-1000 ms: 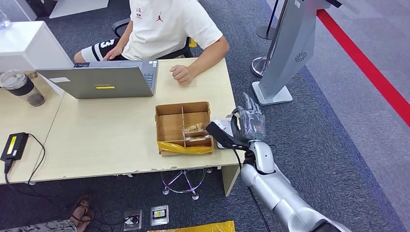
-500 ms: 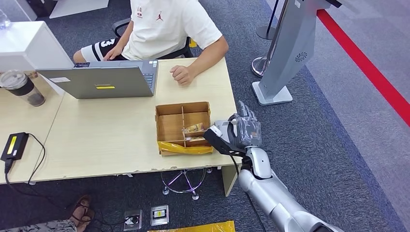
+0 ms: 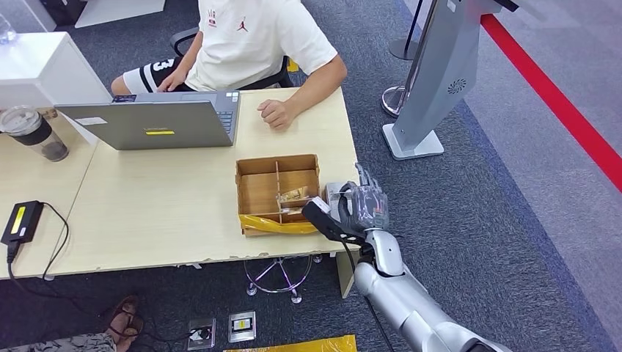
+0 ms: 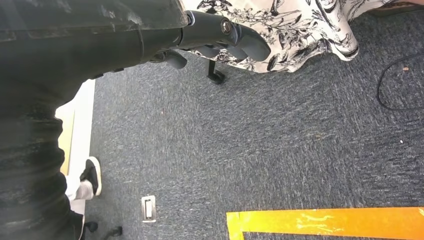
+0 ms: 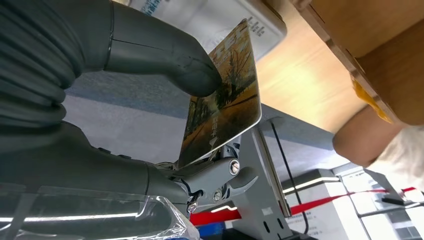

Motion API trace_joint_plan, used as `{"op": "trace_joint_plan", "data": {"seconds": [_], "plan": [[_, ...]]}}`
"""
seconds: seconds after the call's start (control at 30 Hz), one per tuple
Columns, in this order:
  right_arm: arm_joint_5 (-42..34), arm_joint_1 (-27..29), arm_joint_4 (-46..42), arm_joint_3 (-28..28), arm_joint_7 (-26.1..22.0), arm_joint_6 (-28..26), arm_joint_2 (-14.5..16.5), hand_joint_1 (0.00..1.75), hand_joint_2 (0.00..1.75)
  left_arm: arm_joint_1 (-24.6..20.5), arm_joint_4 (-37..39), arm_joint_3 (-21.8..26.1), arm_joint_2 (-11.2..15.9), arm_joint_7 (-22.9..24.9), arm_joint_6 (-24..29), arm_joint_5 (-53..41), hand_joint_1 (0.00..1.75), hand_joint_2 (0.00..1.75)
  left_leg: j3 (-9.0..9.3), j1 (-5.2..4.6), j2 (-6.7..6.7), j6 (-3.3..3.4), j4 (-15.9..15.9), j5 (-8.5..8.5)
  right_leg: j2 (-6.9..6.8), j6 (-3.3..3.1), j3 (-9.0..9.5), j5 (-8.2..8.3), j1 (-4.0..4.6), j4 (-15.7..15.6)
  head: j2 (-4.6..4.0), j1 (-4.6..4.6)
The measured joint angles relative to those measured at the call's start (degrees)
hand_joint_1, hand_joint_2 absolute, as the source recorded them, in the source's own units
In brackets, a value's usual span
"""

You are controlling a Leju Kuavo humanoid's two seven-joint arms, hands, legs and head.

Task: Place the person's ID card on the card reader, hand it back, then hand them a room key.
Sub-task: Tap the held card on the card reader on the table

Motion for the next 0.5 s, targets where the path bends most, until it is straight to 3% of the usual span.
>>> {"op": "trace_joint_plan", "data": {"seconds": [0.5], "plan": [[-2.30, -0.48, 4.99, 0.00, 0.95, -0.11, 0.18, 1.75, 1.75, 0.00, 0.00, -0.02, -0.03, 0.09, 0.92, 0.26, 0.00, 1.75, 0.03, 0.00, 0.01, 0.00, 0.00, 0.00, 0.00, 0.00, 0.01, 0.00, 0.00, 0.00, 0.00, -0.01]]}}
